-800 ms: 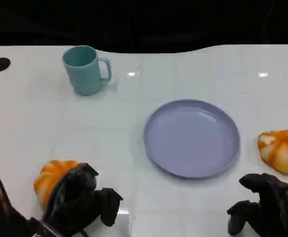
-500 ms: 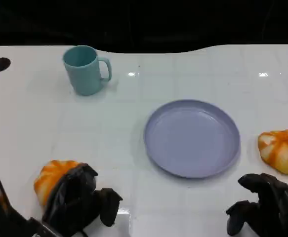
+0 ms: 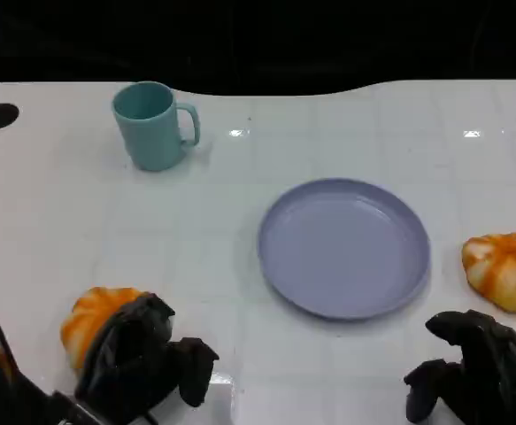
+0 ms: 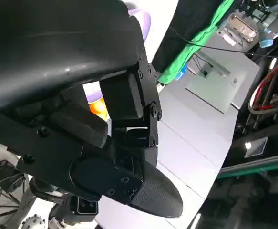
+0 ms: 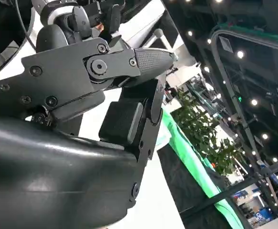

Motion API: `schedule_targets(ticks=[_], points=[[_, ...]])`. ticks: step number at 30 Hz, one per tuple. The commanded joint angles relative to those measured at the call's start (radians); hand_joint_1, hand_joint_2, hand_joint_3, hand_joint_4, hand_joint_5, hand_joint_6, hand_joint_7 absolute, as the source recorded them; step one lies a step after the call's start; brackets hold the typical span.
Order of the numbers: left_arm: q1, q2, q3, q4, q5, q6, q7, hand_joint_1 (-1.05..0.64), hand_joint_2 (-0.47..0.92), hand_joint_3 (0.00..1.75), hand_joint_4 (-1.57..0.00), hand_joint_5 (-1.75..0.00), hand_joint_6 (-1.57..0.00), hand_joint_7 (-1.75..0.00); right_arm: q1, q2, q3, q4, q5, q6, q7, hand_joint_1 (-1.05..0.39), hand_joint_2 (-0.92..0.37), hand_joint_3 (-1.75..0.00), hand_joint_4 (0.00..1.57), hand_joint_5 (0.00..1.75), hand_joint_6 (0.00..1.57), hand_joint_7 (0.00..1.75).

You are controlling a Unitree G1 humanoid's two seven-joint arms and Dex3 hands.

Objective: Grasp the bread from the table and place it into the plate.

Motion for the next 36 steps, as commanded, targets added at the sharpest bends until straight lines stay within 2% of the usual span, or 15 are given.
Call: schedule_targets(ticks=[1, 7, 9, 11, 15, 16, 17, 18, 19, 20, 21, 24, 28, 33, 36], points=[[0.001, 0.027, 0.005, -0.026, 0.014, -0.028, -0.014, -1.05, 0.77, 0.01, -1.57, -0.77, -1.57, -0.38, -0.006, -0.014, -0.007, 0.009, 0.003, -0.011, 0.007, -0.6, -0.92, -0.27, 1.57, 0.6, 1.57, 0.21], [-0.003, 0.049, -0.008, -0.047, 0.087, -0.172, -0.01, -1.05, 0.82, 0.0, -1.55, -0.34, -1.51, -0.07, -0.017, -0.015, -0.011, 0.021, 0.011, -0.007, 0.02, -0.6, -0.92, -0.27, 1.57, 0.59, 1.57, 0.2], [-0.003, 0.055, -0.012, -0.052, 0.129, -0.254, -0.001, -1.05, 0.86, 0.02, -1.48, -0.27, -1.38, -0.01, -0.02, -0.015, -0.013, 0.025, 0.013, -0.005, 0.023, -0.59, -0.92, -0.27, 1.57, 0.57, 1.57, 0.18], [-0.008, 0.067, -0.021, -0.056, 0.181, -0.331, 0.021, -1.05, 0.88, 0.02, -1.46, -0.25, -1.33, 0.0, -0.02, -0.012, -0.015, 0.026, 0.011, -0.005, 0.02, -0.59, -0.92, -0.27, 1.57, 0.57, 1.57, 0.18], [-0.025, 0.102, -0.035, -0.041, 0.272, -0.49, 0.036, -1.05, 0.91, 0.06, -1.34, -0.23, -1.1, 0.0, -0.018, -0.011, -0.016, 0.02, 0.007, -0.006, 0.015, -0.6, -0.92, -0.26, 1.57, 0.59, 1.57, 0.2], [-0.026, 0.115, -0.041, -0.04, 0.308, -0.542, 0.049, -1.05, 0.92, 0.09, -1.28, -0.27, -1.04, 0.0, -0.017, -0.011, -0.015, 0.017, 0.006, -0.008, 0.014, -0.6, -0.92, -0.26, 1.57, 0.59, 1.57, 0.21], [-0.025, 0.129, -0.047, -0.043, 0.351, -0.592, 0.073, -1.05, 0.92, 0.12, -1.18, -0.4, -0.99, -0.01, -0.016, -0.01, -0.015, 0.017, 0.006, -0.008, 0.014, -0.6, -0.92, -0.26, 1.57, 0.59, 1.57, 0.21], [-0.019, 0.144, -0.054, -0.056, 0.401, -0.633, 0.107, -1.05, 0.92, 0.17, -0.98, -0.68, -0.9, -0.02, -0.016, -0.011, -0.016, 0.017, 0.006, -0.009, 0.016, -0.61, -0.92, -0.26, 1.57, 0.6, 1.57, 0.21], [-0.015, 0.155, -0.061, -0.062, 0.433, -0.661, 0.133, -1.05, 0.92, 0.2, -0.85, -0.86, -0.85, -0.02, -0.016, -0.011, -0.016, 0.017, 0.007, -0.009, 0.017, -0.61, -0.92, -0.26, 1.57, 0.6, 1.57, 0.21], [-0.008, 0.176, -0.07, -0.089, 0.474, -0.674, 0.162, -1.05, 0.92, 0.22, -0.78, -0.96, -0.82, -0.01, -0.015, -0.011, -0.017, 0.017, 0.009, -0.006, 0.018, -0.61, -0.92, -0.26, 1.57, 0.6, 1.57, 0.21], [-0.003, 0.19, -0.079, -0.108, 0.5, -0.681, 0.182, -1.05, 0.92, 0.2, -0.6, -1.14, -0.72, -0.01, -0.014, -0.011, -0.018, 0.016, 0.011, -0.004, 0.018, -0.59, -0.92, -0.26, 1.57, 0.59, 1.57, 0.21], [0.015, 0.238, -0.103, -0.179, 0.605, -0.693, 0.26, -1.05, 0.92, 0.12, -0.31, -1.42, -0.55, -0.01, -0.012, -0.012, -0.017, 0.01, 0.011, 0.0, 0.016, -0.58, -0.92, -0.28, 1.57, 0.59, 1.57, 0.21], [0.042, 0.308, -0.127, -0.264, 0.781, -0.716, 0.377, -1.05, 0.92, 0.14, -0.03, -1.57, -0.35, 0.0, -0.009, -0.011, -0.015, -0.001, 0.009, 0.005, 0.006, -0.58, -0.92, -0.28, 1.57, 0.59, 1.57, 0.22], [0.082, 0.384, -0.144, -0.385, 1.1, -0.714, 0.591, -1.05, 0.92, 0.21, 0.0, -1.47, -0.13, 0.0, -0.002, -0.007, -0.014, -0.012, 0.008, 0.005, -0.006, -0.58, -0.92, -0.28, 1.57, 0.6, 1.57, 0.22], [0.097, 0.41, -0.165, -0.434, 1.19, -0.681, 0.647, -1.05, 0.92, 0.25, 0.0, -1.4, -0.03, 0.0, 0.001, -0.006, -0.012, -0.017, 0.008, 0.006, -0.012, -0.58, -0.92, -0.29, 1.57, 0.61, 1.57, 0.23]])
